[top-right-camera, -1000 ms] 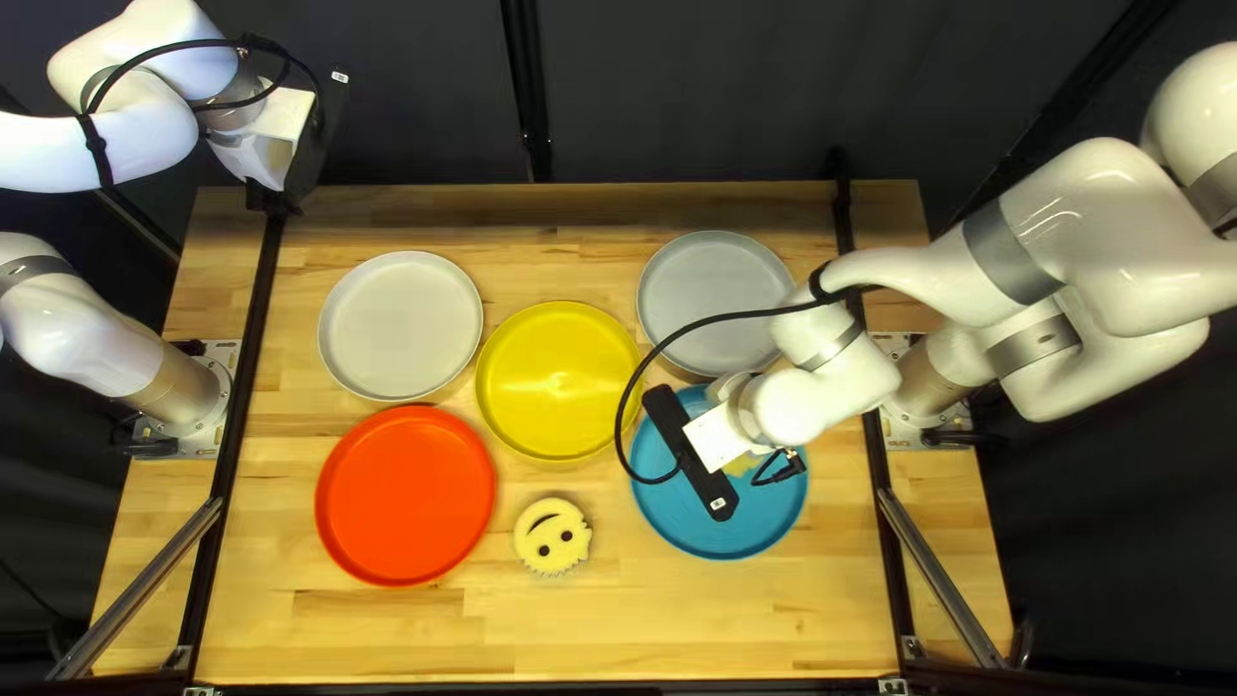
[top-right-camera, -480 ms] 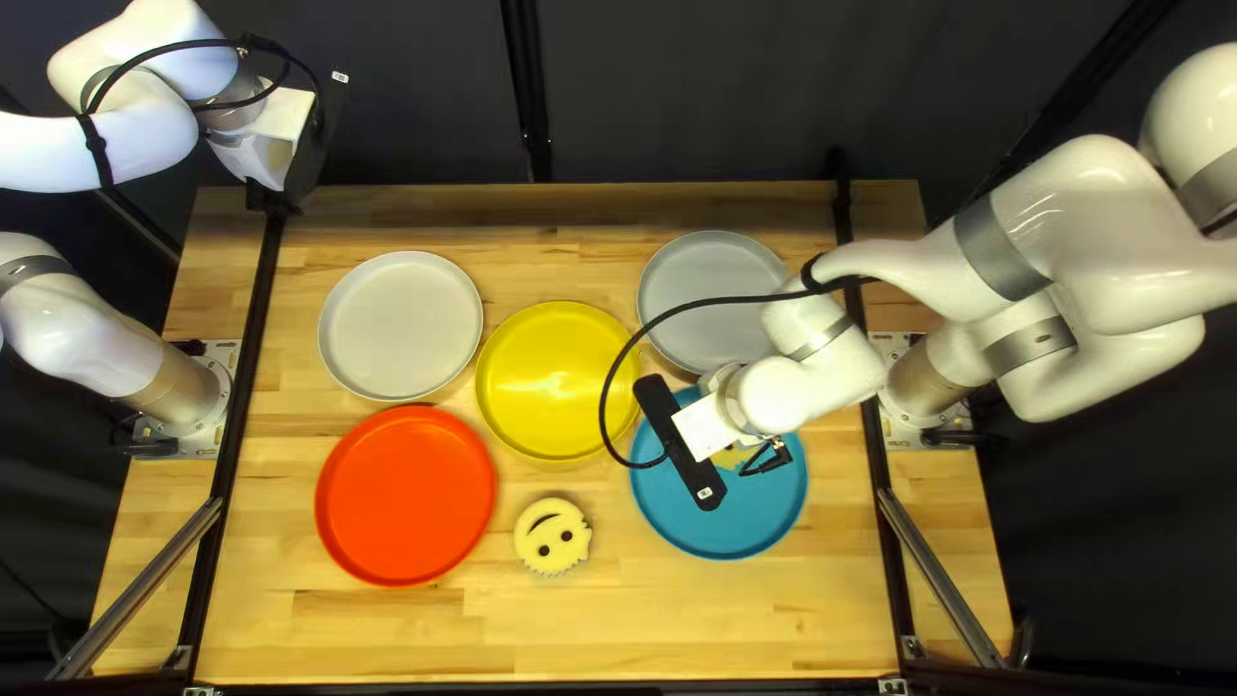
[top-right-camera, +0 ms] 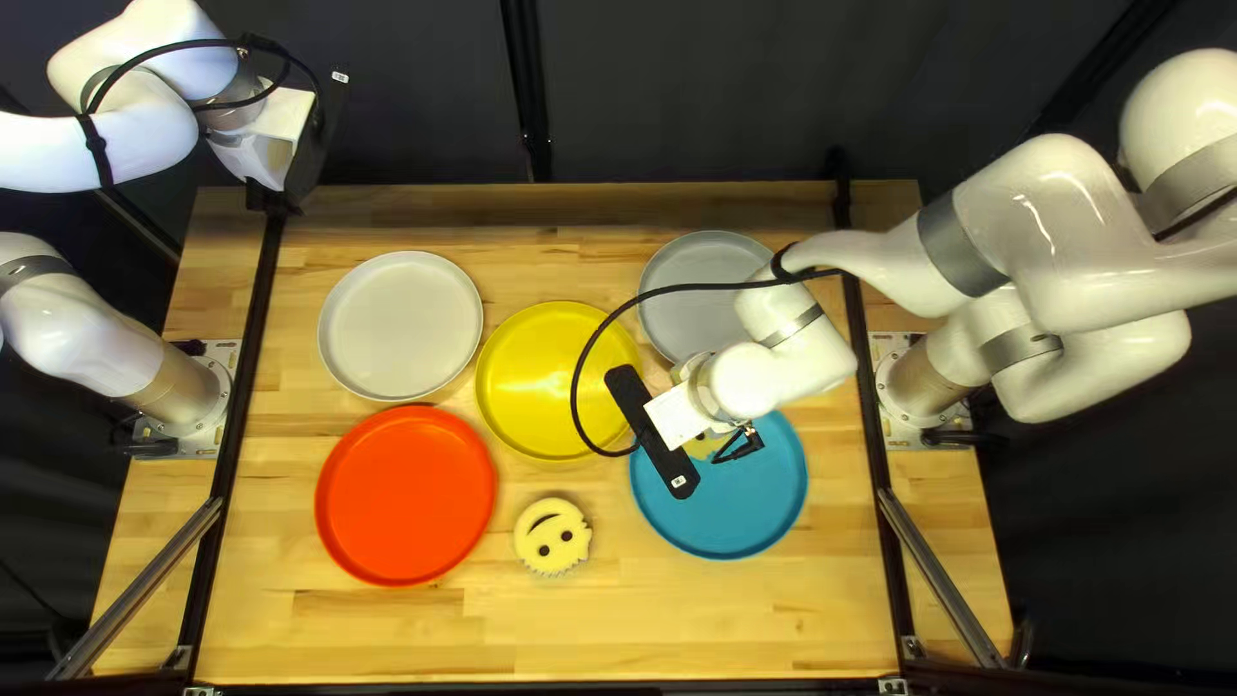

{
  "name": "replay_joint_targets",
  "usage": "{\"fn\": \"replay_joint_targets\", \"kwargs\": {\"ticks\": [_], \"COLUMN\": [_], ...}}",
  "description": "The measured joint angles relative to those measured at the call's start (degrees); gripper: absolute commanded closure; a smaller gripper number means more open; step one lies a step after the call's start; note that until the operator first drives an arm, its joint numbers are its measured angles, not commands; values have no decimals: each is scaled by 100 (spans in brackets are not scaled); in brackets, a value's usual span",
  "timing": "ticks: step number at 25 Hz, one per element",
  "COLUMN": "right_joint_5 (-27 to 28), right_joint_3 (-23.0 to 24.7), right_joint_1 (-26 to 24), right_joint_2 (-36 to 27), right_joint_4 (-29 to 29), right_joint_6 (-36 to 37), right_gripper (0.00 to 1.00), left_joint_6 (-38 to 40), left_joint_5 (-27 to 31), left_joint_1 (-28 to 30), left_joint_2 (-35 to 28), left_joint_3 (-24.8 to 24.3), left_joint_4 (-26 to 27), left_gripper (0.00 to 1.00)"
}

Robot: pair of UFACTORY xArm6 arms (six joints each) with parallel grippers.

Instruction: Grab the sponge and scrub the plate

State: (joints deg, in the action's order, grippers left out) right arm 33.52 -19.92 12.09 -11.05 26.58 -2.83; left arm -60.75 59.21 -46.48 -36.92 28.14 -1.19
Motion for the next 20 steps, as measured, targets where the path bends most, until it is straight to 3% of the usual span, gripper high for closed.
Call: {"fn": "replay_joint_targets", "kwargs": {"ticks": [12, 20], "right_joint_5": [457, 625], "right_joint_3": [527, 49], "right_joint_1": [560, 748], "right_joint_2": [-641, -355], "right_joint_4": [-437, -349], "right_joint_6": [-232, -415], "right_gripper": [100, 100], "left_joint_6": [0, 0], "left_joint_5": [0, 0], "left_joint_1": [0, 0], "left_joint_2": [0, 0], "left_joint_3": [0, 0], "left_joint_4": [0, 0], "left_gripper": [0, 0]}}
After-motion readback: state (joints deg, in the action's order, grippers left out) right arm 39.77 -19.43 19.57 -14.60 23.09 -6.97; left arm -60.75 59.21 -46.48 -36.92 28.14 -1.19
